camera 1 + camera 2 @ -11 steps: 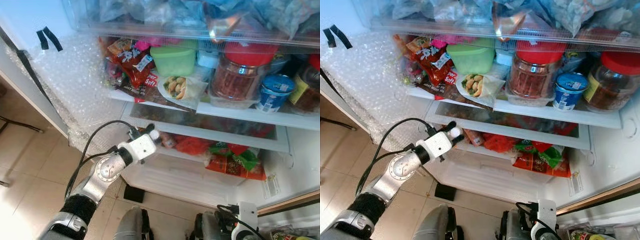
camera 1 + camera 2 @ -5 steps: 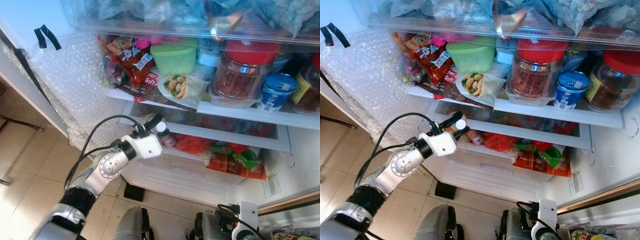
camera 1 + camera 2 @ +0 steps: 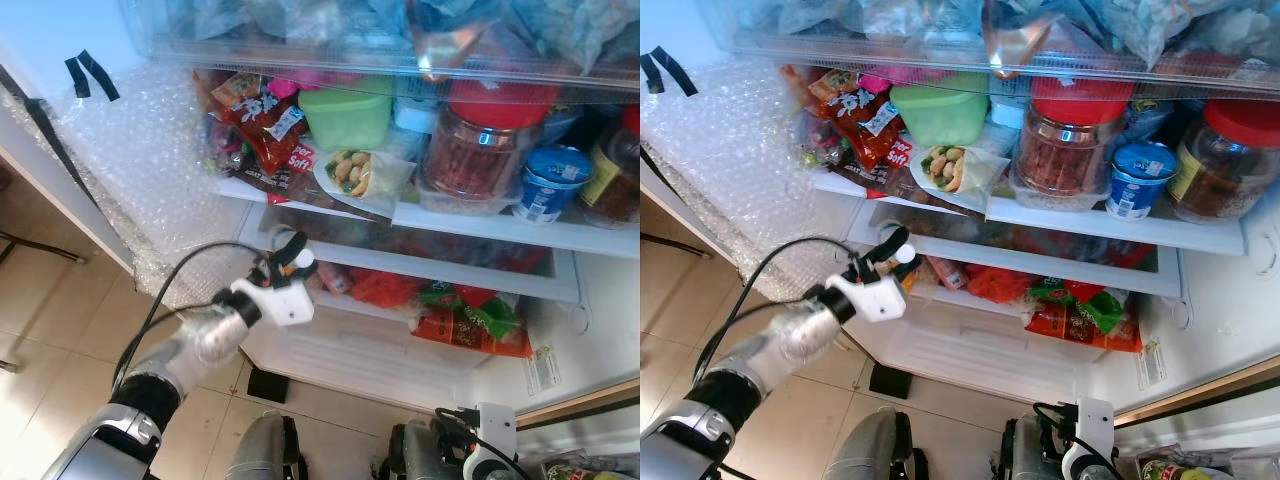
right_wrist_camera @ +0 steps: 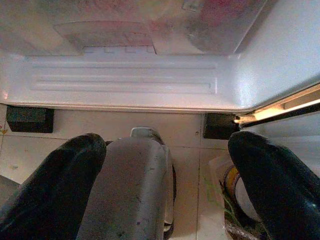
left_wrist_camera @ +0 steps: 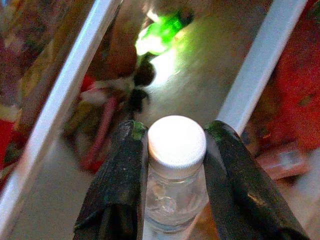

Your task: Restocking fridge

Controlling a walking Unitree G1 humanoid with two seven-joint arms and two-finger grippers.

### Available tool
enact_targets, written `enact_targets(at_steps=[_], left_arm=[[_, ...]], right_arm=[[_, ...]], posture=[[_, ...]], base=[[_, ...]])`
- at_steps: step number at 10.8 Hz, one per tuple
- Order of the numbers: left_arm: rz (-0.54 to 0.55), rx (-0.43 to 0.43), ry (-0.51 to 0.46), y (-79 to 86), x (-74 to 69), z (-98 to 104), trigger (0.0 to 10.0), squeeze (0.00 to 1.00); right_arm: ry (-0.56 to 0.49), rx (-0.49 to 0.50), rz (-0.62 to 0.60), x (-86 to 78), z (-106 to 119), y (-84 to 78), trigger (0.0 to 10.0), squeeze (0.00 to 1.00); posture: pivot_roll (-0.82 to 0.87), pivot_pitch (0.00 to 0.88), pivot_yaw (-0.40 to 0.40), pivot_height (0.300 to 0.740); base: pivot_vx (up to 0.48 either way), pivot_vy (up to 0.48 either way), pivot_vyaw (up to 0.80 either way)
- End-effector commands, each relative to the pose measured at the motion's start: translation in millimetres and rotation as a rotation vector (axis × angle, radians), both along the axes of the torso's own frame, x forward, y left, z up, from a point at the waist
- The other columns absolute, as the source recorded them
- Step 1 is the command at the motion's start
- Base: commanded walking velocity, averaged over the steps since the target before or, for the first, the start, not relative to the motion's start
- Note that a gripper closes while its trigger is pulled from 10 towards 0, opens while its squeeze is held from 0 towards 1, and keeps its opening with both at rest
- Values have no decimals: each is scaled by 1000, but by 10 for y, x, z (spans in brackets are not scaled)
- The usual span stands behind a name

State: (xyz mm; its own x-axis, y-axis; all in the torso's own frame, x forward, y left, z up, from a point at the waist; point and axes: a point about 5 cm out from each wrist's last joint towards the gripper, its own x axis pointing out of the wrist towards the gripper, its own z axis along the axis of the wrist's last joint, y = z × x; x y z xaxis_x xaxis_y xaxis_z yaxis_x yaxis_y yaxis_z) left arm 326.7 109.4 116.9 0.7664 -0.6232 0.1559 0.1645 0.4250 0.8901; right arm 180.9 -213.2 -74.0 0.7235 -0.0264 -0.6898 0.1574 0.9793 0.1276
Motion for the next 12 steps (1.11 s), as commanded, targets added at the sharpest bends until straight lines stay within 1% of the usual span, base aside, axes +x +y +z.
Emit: enact_targets(at_steps=[1, 2, 3, 4, 5, 6, 7, 8, 9, 10, 11, 12], left_arm=[[65, 9, -40, 126, -15, -67, 10000, 0], [146, -56, -83, 190, 0, -70, 10000, 0], [168, -53, -86, 203, 4, -91, 10000, 0], [189, -66, -37, 201, 8, -155, 10000, 0], [218, -81, -14, 197, 41, -167, 10000, 0], [265, -238, 158, 199, 84, -226, 10000, 0], [280, -402, 299, 193, 83, -286, 10000, 0], [267, -446, 339, 175, 73, -304, 10000, 0], [258, -513, 390, 155, 57, -330, 10000, 0], [264, -524, 436, 163, 52, -372, 10000, 0], [234, -530, 556, 194, 16, -478, 10000, 0], [220, -509, 588, 218, -23, -533, 10000, 0]], right_arm=[[121, 47, -19, -332, -178, 90, 10000, 0], [115, 49, -21, -328, -175, 92, 10000, 0], [111, 50, -23, -328, -174, 92, 10000, 0], [105, 51, -27, -325, -171, 93, 10000, 0], [104, 44, -33, -325, -170, 87, 10000, 0], [101, 44, -35, -325, -170, 89, 10000, 0], [98, 47, -34, -325, -169, 93, 10000, 0], [97, 48, -33, -325, -169, 95, 10000, 0], [96, 50, -34, -325, -169, 100, 10000, 0], [95, 52, -32, -325, -170, 104, 10000, 0], [93, 56, -33, -325, -170, 110, 10000, 0], [92, 57, -34, -325, -170, 112, 10000, 0]], posture=[[69, 214, 91, 650], [64, 217, 92, 650], [62, 219, 91, 650], [62, 221, 90, 650], [69, 223, 91, 650], [67, 223, 92, 650], [66, 224, 93, 650], [68, 226, 94, 650], [71, 227, 95, 650], [72, 228, 97, 650], [70, 228, 100, 650], [72, 229, 100, 650]], base=[[0, 0, 0], [0, 0, 0], [0, 0, 0], [0, 0, 0], [0, 0, 0], [0, 0, 0], [0, 0, 0], [0, 0, 0], [0, 0, 0], [0, 0, 0], [0, 0, 0], [0, 0, 0]])
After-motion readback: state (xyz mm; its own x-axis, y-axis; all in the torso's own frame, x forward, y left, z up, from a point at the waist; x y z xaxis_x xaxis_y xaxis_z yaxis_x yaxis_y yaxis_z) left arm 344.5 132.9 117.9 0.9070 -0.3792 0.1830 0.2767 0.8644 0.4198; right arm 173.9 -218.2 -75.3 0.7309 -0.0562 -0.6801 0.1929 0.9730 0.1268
